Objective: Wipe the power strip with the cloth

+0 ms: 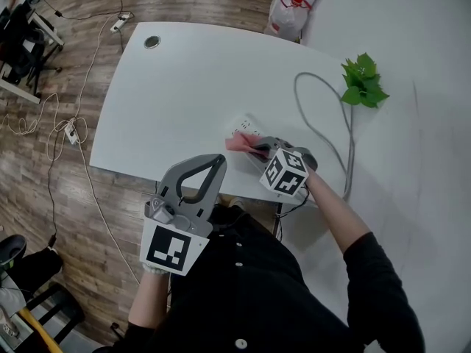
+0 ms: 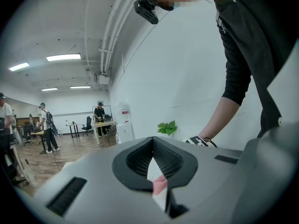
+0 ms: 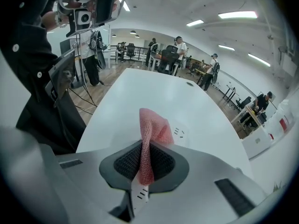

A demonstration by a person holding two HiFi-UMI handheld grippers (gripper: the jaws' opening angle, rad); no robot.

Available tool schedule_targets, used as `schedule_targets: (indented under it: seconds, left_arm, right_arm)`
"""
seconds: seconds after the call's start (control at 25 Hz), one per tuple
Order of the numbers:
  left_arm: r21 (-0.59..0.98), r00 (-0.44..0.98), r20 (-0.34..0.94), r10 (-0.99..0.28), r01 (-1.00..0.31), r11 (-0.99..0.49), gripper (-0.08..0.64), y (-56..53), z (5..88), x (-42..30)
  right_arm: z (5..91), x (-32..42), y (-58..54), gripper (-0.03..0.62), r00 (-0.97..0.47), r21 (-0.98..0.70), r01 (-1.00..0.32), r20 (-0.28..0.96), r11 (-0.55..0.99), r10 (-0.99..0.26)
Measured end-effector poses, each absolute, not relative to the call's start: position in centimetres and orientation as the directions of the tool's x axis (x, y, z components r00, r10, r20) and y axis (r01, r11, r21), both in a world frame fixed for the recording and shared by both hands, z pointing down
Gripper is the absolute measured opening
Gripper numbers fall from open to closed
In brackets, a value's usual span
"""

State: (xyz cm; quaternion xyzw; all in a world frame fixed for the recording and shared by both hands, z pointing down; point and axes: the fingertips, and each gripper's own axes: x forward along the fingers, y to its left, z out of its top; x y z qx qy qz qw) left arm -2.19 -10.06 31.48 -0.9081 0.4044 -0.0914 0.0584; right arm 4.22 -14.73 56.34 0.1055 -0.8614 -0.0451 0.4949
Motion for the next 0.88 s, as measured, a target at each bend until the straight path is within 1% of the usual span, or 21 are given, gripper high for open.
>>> schedule_targets:
  seconds: [0.88]
  left_arm:
    - [-0.177, 0.757, 0.109, -0.644, -0.623, -0.762, 0.014, -10.2, 31.3, 1.8]
  right_arm:
    - [56.1, 11.5, -8.4, 0.054, -0.431, 0.155, -0.289, 0.86, 0.945, -0.273]
